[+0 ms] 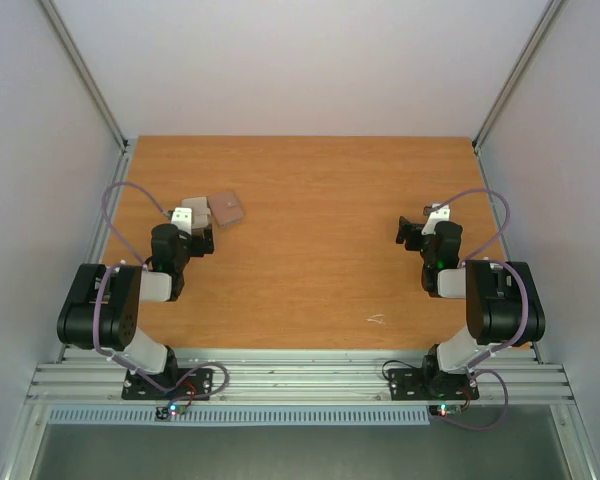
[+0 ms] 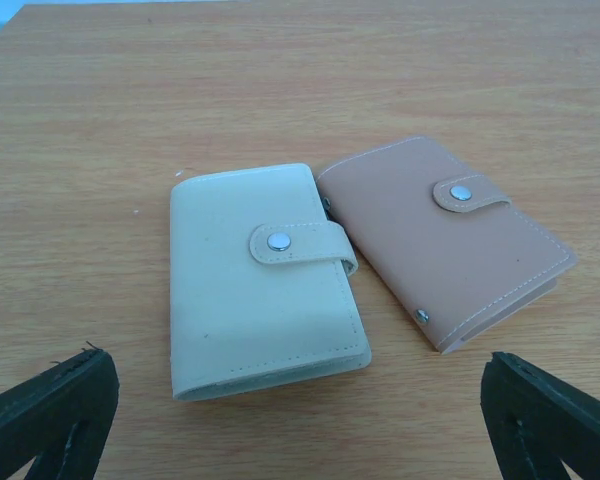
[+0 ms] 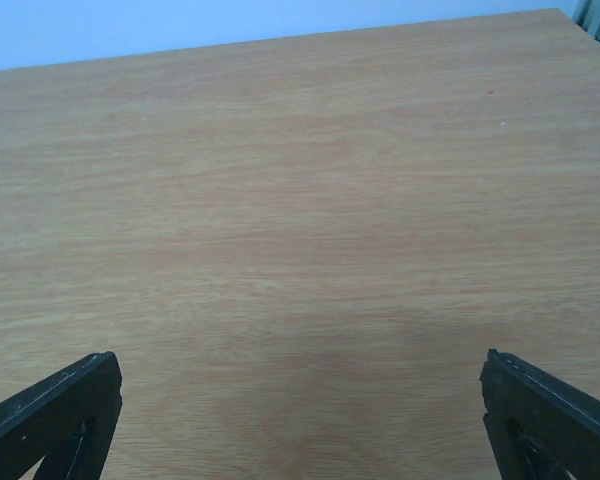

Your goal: Take the credit cards out of the card holder

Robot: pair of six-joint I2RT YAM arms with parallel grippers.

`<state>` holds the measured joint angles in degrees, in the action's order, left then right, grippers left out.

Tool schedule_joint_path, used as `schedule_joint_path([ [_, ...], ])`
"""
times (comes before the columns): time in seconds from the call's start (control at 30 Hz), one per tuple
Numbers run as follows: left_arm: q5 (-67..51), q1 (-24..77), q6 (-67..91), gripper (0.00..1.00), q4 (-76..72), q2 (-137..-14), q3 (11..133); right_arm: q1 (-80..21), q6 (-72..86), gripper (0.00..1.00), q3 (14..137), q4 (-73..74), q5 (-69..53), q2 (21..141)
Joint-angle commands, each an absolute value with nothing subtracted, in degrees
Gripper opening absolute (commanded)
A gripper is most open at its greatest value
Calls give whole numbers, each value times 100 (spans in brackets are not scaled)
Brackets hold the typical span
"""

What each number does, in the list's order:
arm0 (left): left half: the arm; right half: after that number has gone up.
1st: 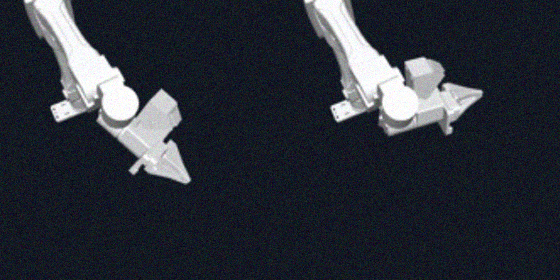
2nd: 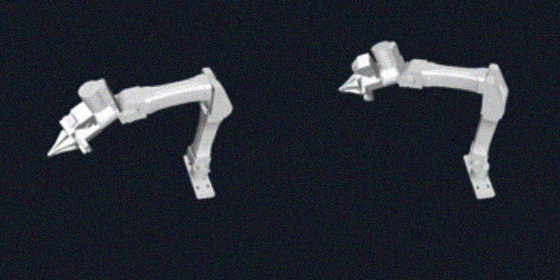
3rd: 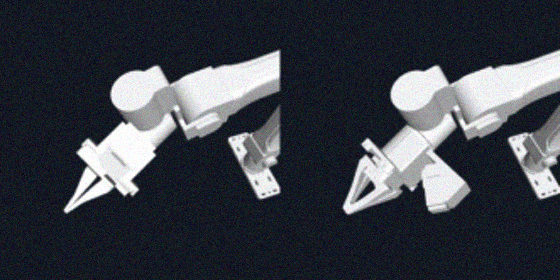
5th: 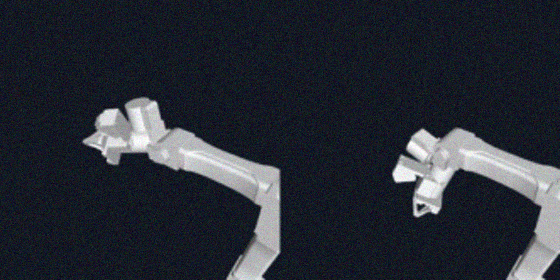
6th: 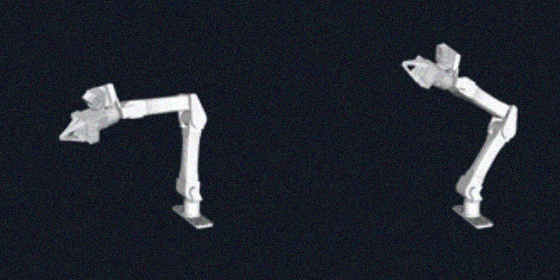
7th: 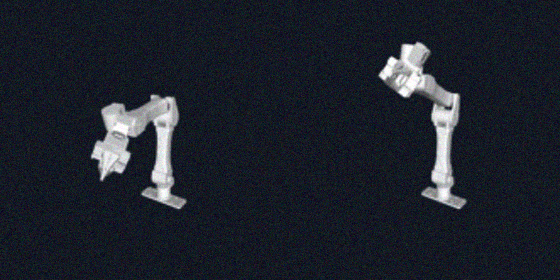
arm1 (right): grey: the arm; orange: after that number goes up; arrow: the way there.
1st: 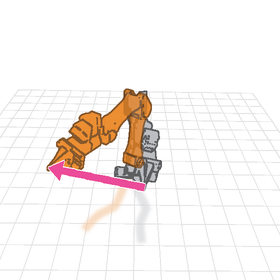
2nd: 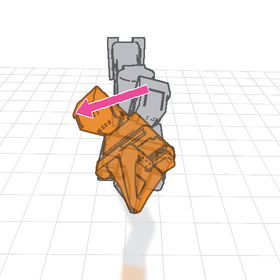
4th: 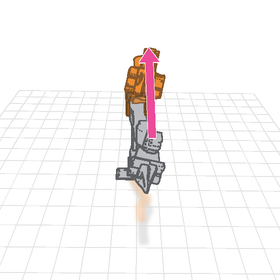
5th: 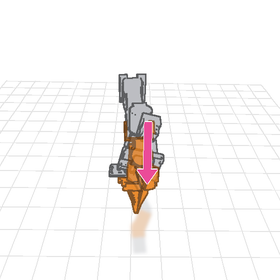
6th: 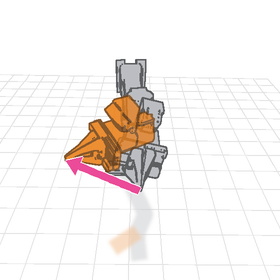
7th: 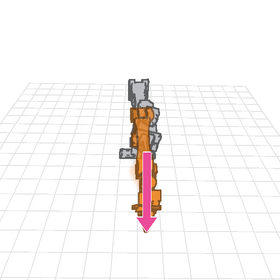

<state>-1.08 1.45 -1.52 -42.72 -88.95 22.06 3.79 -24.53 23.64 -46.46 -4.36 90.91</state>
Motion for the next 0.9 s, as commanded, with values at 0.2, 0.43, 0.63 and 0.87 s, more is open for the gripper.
schedule_joint_path([
  [0.2,-64,129,-175,99,-4899,-8926,2262,369,-2351,99,2298,-4697,23,8849],
  [0.43,-427,126,-291,99,-4718,-8570,2286,378,-2103,99,2216,-4102,360,7484],
  [0.63,-658,108,-775,99,-1060,-7142,3902,378,-1697,99,3253,-3028,-479,6593],
  [0.87,-1737,-722,278,99,2593,-7251,6730,374,-1538,98,5491,-569,-1632,6805],
])
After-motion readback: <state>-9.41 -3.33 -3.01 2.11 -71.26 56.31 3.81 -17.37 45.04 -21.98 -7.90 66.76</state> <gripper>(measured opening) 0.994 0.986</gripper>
